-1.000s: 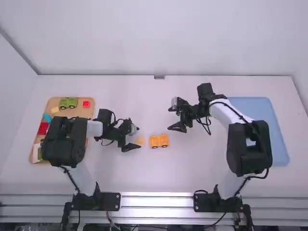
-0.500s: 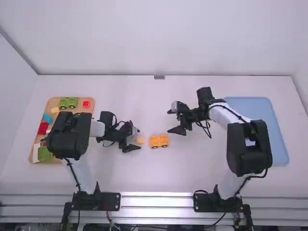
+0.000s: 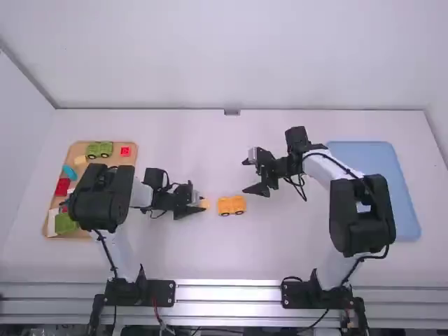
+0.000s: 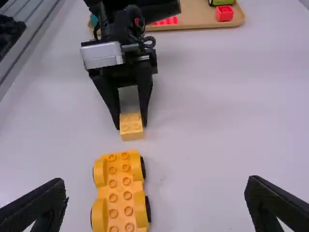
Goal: Assemble lego blocks to make yellow taxi
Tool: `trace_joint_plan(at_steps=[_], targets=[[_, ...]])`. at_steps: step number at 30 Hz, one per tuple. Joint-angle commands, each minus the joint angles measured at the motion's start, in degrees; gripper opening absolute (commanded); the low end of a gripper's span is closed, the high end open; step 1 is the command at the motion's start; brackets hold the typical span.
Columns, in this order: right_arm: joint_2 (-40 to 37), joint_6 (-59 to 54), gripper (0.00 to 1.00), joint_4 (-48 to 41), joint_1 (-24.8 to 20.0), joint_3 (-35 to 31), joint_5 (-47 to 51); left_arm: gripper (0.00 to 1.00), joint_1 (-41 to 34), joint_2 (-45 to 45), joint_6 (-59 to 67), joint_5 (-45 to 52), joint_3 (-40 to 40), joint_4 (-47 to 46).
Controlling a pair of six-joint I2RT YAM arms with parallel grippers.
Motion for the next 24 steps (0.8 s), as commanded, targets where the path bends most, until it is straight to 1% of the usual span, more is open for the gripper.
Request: trace_joint_plan(at_steps=[1,3,5,6,7,8,10,11,12,15,17,18,19,21,24], targets=[[-0.1,-0.3,0.99,-0.2,0.2,-0.5,-1.1,0.35,-0.1,1.1,-2.8,-1.2,-2.3,2.3],[-0.1,-0.3,0.99,-0.2,0.2,-0.5,-1.1,0.29,-0.1,1.1,-5.6,-1.1,-3.1,5.2],[-0.1,-0.3,0.99,-0.2,0.2,-0.5,-1.1,0.28,-0.1,1.1,-6.6,-1.2,-3.7,7.1],[-0.1,-0.3,0.98,-0.2,0.2,-0.5,-1.1,0.28,-0.1,1.1,-6.9,-1.2,-3.9,7.7],[-0.1,-0.3,0.98,-0.2,0.2,-0.5,-0.9,0.34,-0.1,1.1,-6.8,-1.2,-4.1,8.3],[-0.1,-0.3,0.99,-0.2,0.2,-0.5,-0.5,0.37,-0.1,1.1,-6.8,-1.4,-4.3,8.9],[-0.1,-0.3,0.98,-0.2,0.2,-0.5,-0.2,0.36,-0.1,1.1,-7.5,-1.8,-4.5,9.5],[-0.1,-0.3,0.98,-0.2,0.2,-0.5,-0.2,0.3,-0.1,1.1,-8.5,-2.3,-4.6,10.0],[-0.1,-0.3,0.99,-0.2,0.2,-0.5,-0.2,0.27,-0.1,1.1,-10.0,-2.9,-4.6,10.7],[-0.1,-0.3,0.98,-0.2,0.2,-0.5,-0.2,0.26,-0.1,1.1,-12.4,-3.0,-4.4,11.5],[-0.1,-0.3,0.98,-0.4,0.2,-0.5,-0.2,0.22,-0.1,0.9,-14.4,-3.1,-3.8,11.6],[-0.1,-0.3,0.99,-0.5,0.2,-0.5,-0.2,0.17,-0.1,0.6,-15.1,-3.1,-3.7,11.6],[-0.1,-0.3,0.99,-0.7,0.2,-0.5,0.1,0.09,-0.2,0.2,-16.2,-3.1,-3.5,11.6],[-0.1,-0.3,0.99,-1.1,0.2,-0.5,1.6,0.02,-0.2,-1.0,-17.7,-3.1,-3.6,11.7],[-0.1,-0.3,0.99,-1.6,0.2,-0.5,3.5,0.02,-0.2,-2.9,-18.0,-3.1,-3.7,11.0]])
